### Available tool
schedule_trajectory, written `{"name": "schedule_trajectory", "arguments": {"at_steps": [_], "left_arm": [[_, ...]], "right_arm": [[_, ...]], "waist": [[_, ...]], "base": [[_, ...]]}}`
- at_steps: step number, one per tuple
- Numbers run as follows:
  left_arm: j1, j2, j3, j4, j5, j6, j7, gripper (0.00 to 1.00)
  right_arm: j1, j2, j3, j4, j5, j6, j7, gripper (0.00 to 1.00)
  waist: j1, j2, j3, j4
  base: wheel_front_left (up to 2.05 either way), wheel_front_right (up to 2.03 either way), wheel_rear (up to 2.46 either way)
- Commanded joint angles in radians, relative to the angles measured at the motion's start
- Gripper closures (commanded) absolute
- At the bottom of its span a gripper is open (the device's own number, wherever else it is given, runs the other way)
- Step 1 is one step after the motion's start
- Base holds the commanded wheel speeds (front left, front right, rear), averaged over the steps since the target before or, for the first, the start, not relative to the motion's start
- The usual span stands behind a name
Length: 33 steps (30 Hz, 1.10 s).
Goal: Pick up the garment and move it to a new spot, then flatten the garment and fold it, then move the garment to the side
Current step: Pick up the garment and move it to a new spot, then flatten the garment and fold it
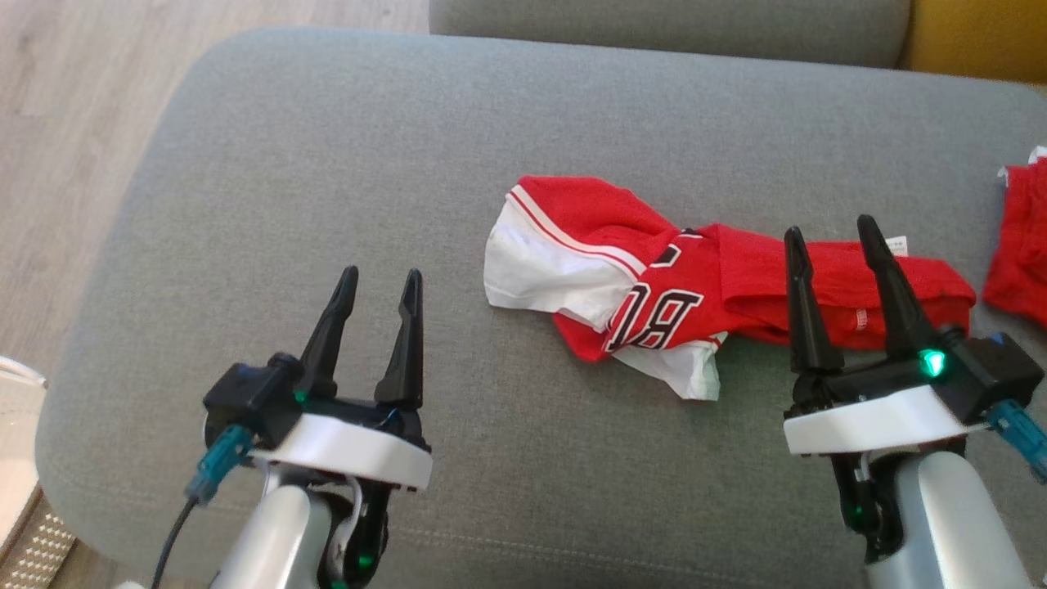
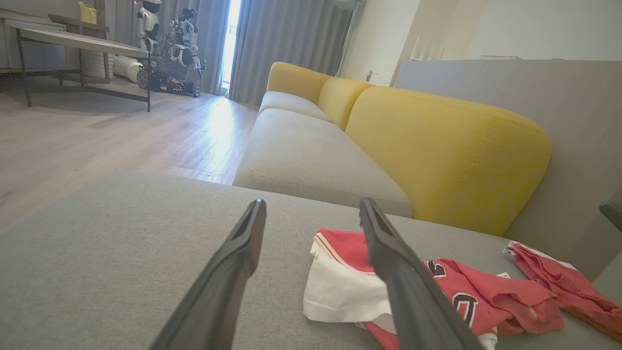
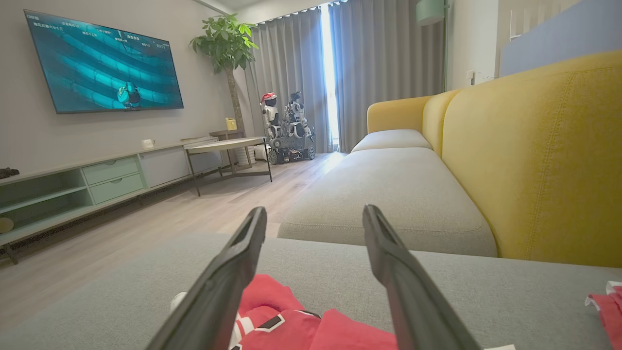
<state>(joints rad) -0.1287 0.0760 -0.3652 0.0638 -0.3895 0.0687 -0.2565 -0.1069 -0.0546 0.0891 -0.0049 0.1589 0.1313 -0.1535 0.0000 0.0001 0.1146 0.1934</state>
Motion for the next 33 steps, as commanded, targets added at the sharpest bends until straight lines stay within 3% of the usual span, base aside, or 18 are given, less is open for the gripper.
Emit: {"name": "schedule_trajectory", "arguments": {"at_steps": [1, 9, 23, 29, 33], "left_arm": [[-0.019, -0.005, 0.051, -0.041, 0.026, -0.014, -0.005, 0.0], [0.022, -0.025, 0.097, -0.046, 0.071, -0.044, -0.005, 0.0], [0.021, -0.026, 0.071, -0.055, 0.044, -0.025, -0.005, 0.0], [0.001, -0.026, 0.057, -0.064, 0.024, -0.018, -0.005, 0.0], [-0.019, -0.026, 0.045, -0.069, 0.003, -0.01, -0.005, 0.0]], "right_arm": [[-0.009, 0.004, 0.024, -0.028, 0.01, -0.001, 0.001, 0.0], [0.005, 0.004, 0.032, -0.023, 0.013, -0.001, 0.004, 0.0], [0.01, 0.004, 0.041, -0.024, 0.012, -0.001, 0.015, 0.0], [-0.06, -0.01, 0.149, 0.003, -0.021, -0.001, 0.102, 0.0], [-0.151, -0.066, 0.241, 0.078, -0.029, -0.001, 0.193, 0.0]], "waist": [[0.0, -0.0001, -0.012, 0.007], [0.0, -0.0001, -0.032, 0.013], [0.0, -0.0001, -0.026, 0.033], [0.0, -0.0001, 0.027, 0.068], [0.0, -0.0001, 0.072, 0.106]], "base": [[0.0, 0.0, 0.0], [0.0, 0.0, 0.0], [0.0, 0.0, 0.0], [0.0, 0.0, 0.0], [0.0, 0.0, 0.0]]}}
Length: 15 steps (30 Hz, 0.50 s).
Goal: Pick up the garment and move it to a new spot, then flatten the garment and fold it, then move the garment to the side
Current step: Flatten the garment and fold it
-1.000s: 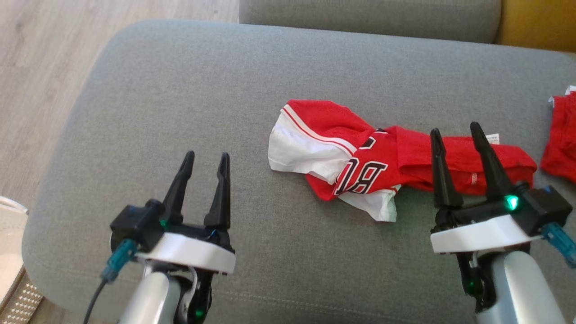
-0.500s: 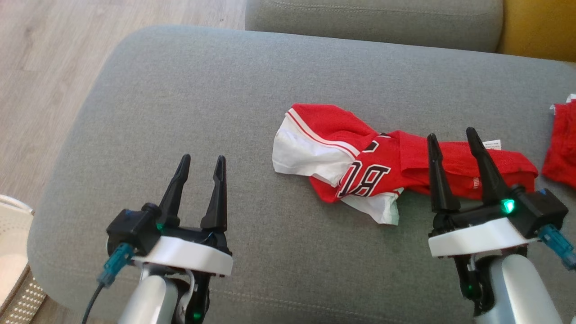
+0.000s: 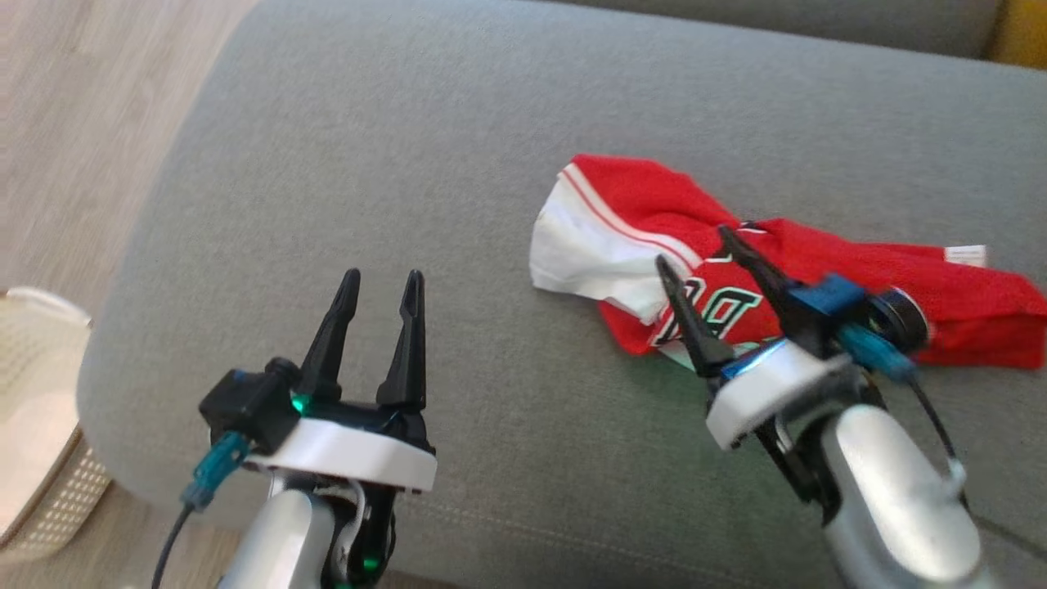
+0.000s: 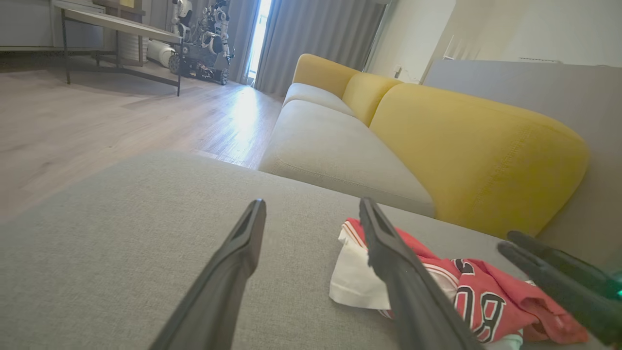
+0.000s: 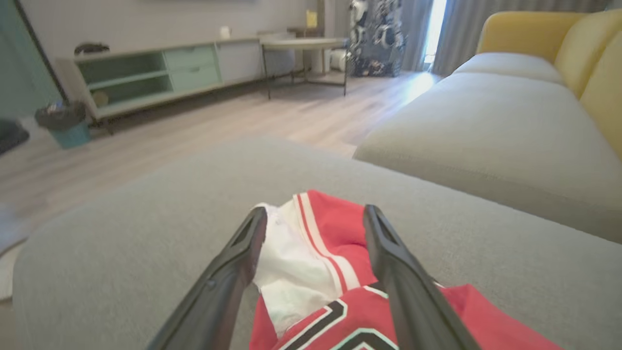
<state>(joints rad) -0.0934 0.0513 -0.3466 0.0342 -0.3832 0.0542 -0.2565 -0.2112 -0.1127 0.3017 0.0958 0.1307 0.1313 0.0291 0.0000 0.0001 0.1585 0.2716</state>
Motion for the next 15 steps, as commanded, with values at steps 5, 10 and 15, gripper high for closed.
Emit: {"name": "schedule_trajectory", "arguments": {"at_steps": [5, 10, 15], "left_arm": [[-0.074, -0.001, 0.004, -0.044, -0.037, 0.016, -0.005, 0.0], [-0.083, -0.001, -0.008, -0.044, -0.058, 0.025, -0.005, 0.0], [-0.091, -0.001, -0.024, -0.046, -0.073, 0.029, -0.005, 0.0]], "right_arm": [[-0.201, -0.114, 0.184, 0.121, 0.058, -0.001, 0.142, 0.0], [-0.3, -0.182, 0.276, 0.201, 0.119, -0.001, 0.177, 0.0], [-0.368, -0.222, 0.352, 0.266, 0.14, -0.001, 0.18, 0.0]], "waist": [[0.0, -0.0001, 0.081, 0.092], [0.0, -0.0001, 0.104, 0.132], [0.0, -0.0001, 0.12, 0.162]], "base": [[0.0, 0.0, 0.0], [0.0, 0.0, 0.0], [0.0, 0.0, 0.0]]}}
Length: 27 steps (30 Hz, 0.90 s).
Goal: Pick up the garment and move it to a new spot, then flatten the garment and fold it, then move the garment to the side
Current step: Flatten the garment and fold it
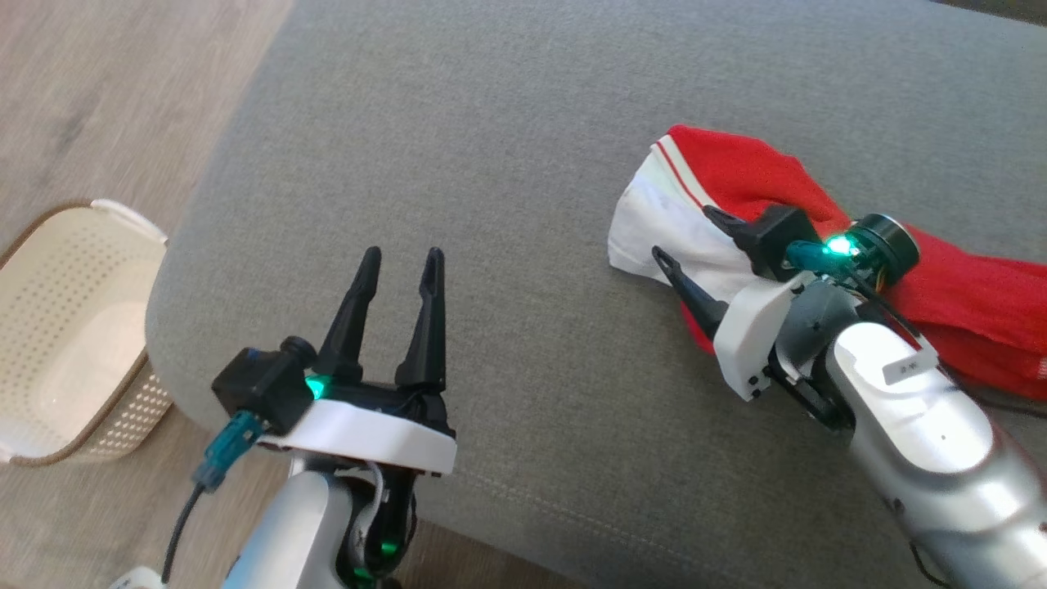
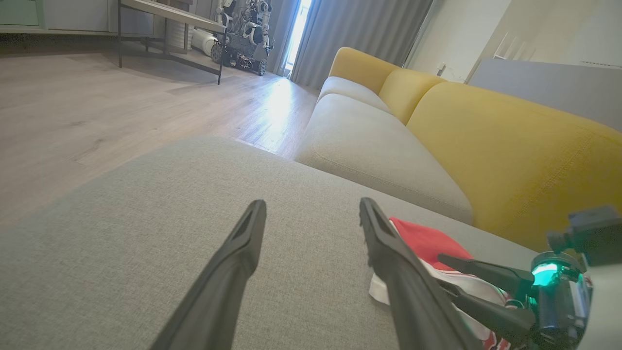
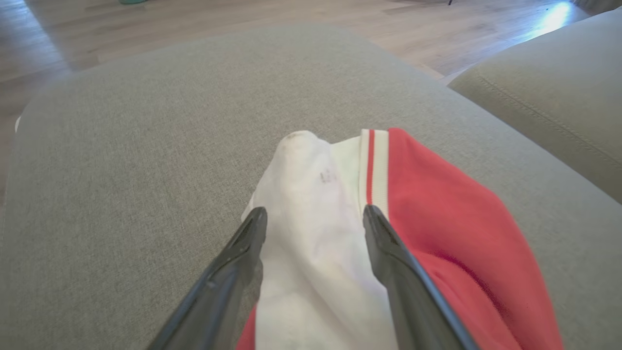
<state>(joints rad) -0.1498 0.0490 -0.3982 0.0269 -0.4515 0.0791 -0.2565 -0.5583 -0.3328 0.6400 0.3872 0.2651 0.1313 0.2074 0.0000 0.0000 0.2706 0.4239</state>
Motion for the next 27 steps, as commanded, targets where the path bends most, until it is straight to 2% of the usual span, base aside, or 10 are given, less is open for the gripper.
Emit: {"name": "schedule_trajectory", "arguments": {"at_steps": [1, 6, 7, 8, 15, 21, 27], "left_arm": [[-0.037, 0.001, 0.025, -0.039, -0.007, 0.006, -0.005, 0.0], [-0.045, 0.001, 0.012, -0.043, -0.017, 0.015, -0.005, 0.0], [-0.047, 0.001, 0.009, -0.043, -0.019, 0.016, -0.005, 0.0], [-0.048, 0.001, 0.006, -0.043, -0.021, 0.018, -0.005, 0.0], [-0.044, 0.001, 0.002, -0.033, -0.026, 0.025, -0.005, 0.0], [-0.044, 0.001, -0.001, -0.027, -0.025, 0.024, -0.005, 0.0], [-0.05, 0.001, -0.008, -0.031, -0.023, 0.023, -0.005, 0.0]], "right_arm": [[-0.034, -0.007, 0.028, -0.012, 0.008, -0.001, 0.003, 0.0], [-0.091, -0.02, 0.087, 0.067, 0.016, -0.001, 0.019, 0.0], [-0.1, -0.022, 0.101, 0.08, 0.019, -0.001, 0.021, 0.72], [-0.111, -0.025, 0.117, 0.084, 0.018, -0.001, 0.015, 1.0], [-0.157, 0.001, 0.111, 0.044, 0.05, -0.001, -0.062, 1.0], [-0.217, 0.035, 0.081, -0.082, 0.11, -0.001, -0.11, 1.0], [-0.31, 0.019, -0.008, -0.159, 0.19, -0.001, -0.042, 1.0]], "waist": [[0.0, 0.0, 0.012, 0.014], [0.0, 0.0, 0.028, 0.03], [0.0, 0.0, 0.03, 0.033], [0.0, 0.0, 0.031, 0.036], [0.0, 0.0, 0.025, 0.027], [0.0, 0.0, 0.006, 0.004], [0.0, 0.0, 0.014, -0.012]], "base": [[0.0, 0.0, 0.0], [0.0, 0.0, 0.0], [0.0, 0.0, 0.0], [0.0, 0.0, 0.0], [0.0, 0.0, 0.0], [0.0, 0.0, 0.0], [0.0, 0.0, 0.0]]}}
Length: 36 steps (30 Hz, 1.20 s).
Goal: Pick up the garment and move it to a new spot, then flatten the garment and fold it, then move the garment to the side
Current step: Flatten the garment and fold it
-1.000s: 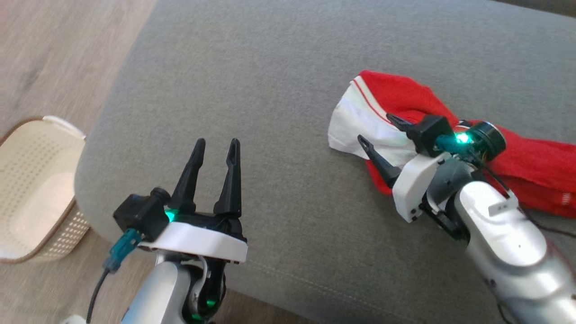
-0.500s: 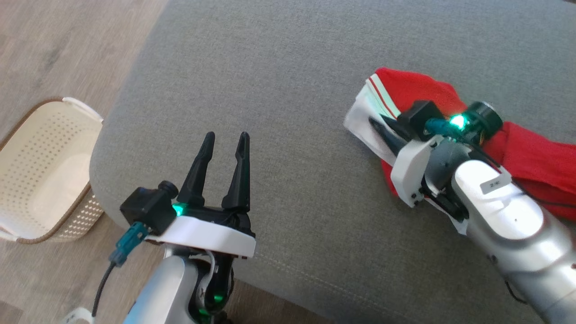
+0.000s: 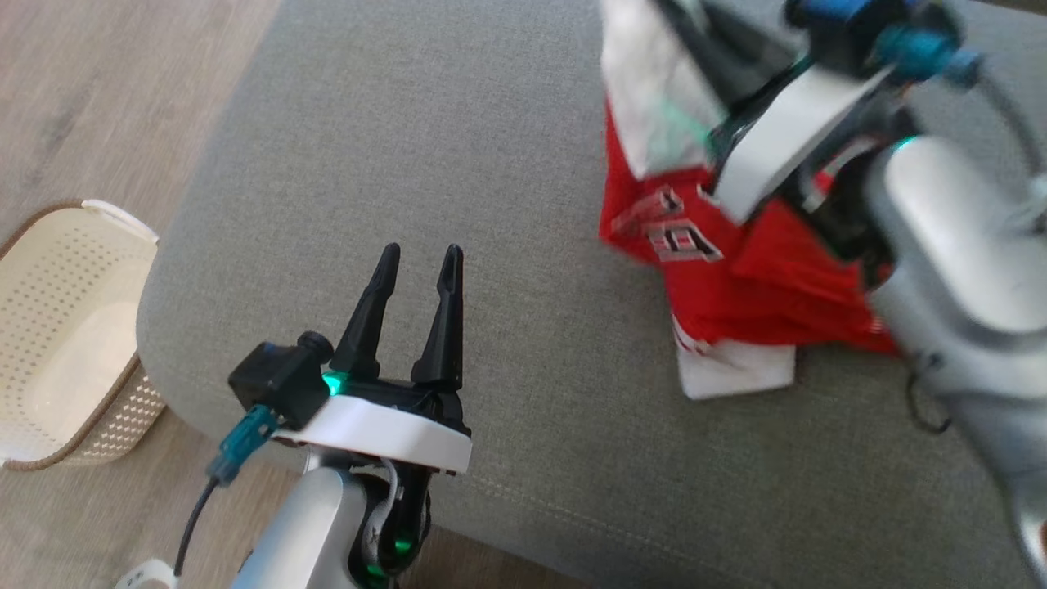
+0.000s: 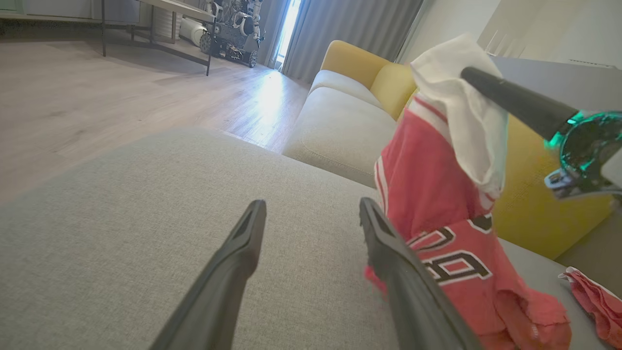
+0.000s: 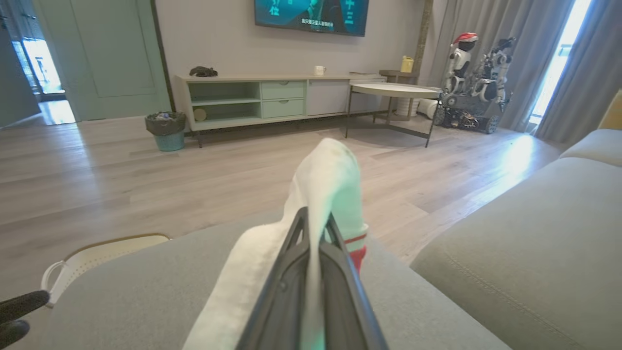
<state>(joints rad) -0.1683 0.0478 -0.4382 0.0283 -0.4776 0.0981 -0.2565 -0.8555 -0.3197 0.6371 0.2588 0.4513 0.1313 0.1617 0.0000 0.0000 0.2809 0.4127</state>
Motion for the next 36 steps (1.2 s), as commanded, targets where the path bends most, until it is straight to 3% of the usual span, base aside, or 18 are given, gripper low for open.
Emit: {"name": "schedule_trajectory", "arguments": {"at_steps": [1, 6, 12, 13, 14, 19, 24, 30, 36], "left_arm": [[-0.033, 0.002, 0.031, -0.034, 0.002, 0.004, -0.005, 0.0], [-0.05, 0.002, 0.015, -0.041, -0.012, -0.001, -0.005, 0.0], [-0.078, 0.002, -0.011, -0.043, -0.025, -0.006, -0.005, 0.0], [-0.082, 0.002, -0.015, -0.043, -0.028, -0.006, -0.005, 0.0], [-0.085, 0.002, -0.017, -0.043, -0.03, -0.005, -0.005, 0.0], [-0.092, 0.002, -0.023, -0.045, -0.033, 0.005, -0.005, 0.0], [-0.102, 0.002, -0.01, -0.038, -0.016, 0.003, -0.005, 0.0], [-0.099, 0.002, 0.012, -0.03, 0.009, -0.001, -0.005, 0.0], [-0.075, 0.002, 0.034, -0.021, 0.037, -0.005, -0.005, 0.0]], "right_arm": [[-0.027, -0.01, -0.023, -0.024, 0.006, -0.001, 0.019, 1.0], [-0.11, -0.117, -0.086, 0.115, 0.002, -0.001, 0.063, 1.0], [-0.251, -0.204, -0.118, 0.381, -0.031, -0.001, 0.029, 1.0], [-0.276, -0.21, -0.128, 0.429, -0.049, -0.001, 0.018, 0.12], [-0.298, -0.21, -0.135, 0.472, -0.068, -0.001, 0.007, 0.0], [-0.36, -0.17, -0.187, 0.641, -0.155, -0.001, -0.072, 0.0], [-0.343, -0.104, -0.189, 0.716, -0.177, -0.001, -0.142, 0.0], [-0.28, -0.051, -0.182, 0.691, -0.132, -0.001, -0.243, 0.0], [-0.129, -0.027, -0.175, 0.564, -0.064, -0.001, -0.329, 0.0]], "waist": [[0.0, 0.0, 0.009, -0.001], [0.0, 0.0, 0.053, 0.011], [0.0, 0.0, 0.112, 0.045], [0.0, 0.0, 0.12, 0.048], [0.0, 0.0, 0.126, 0.05], [0.0, 0.0, 0.135, 0.043], [0.0, 0.0, 0.113, 0.0], [0.0, 0.0, 0.061, -0.059], [0.0, 0.0, -0.011, -0.136]], "base": [[0.0, 0.0, 0.0], [0.0, 0.0, 0.0], [0.0, 0.0, 0.0], [0.0, 0.0, 0.0], [0.0, 0.0, 0.0], [0.0, 0.0, 0.0], [0.0, 0.0, 0.0], [0.0, 0.0, 0.0], [0.0, 0.0, 0.0]]}}
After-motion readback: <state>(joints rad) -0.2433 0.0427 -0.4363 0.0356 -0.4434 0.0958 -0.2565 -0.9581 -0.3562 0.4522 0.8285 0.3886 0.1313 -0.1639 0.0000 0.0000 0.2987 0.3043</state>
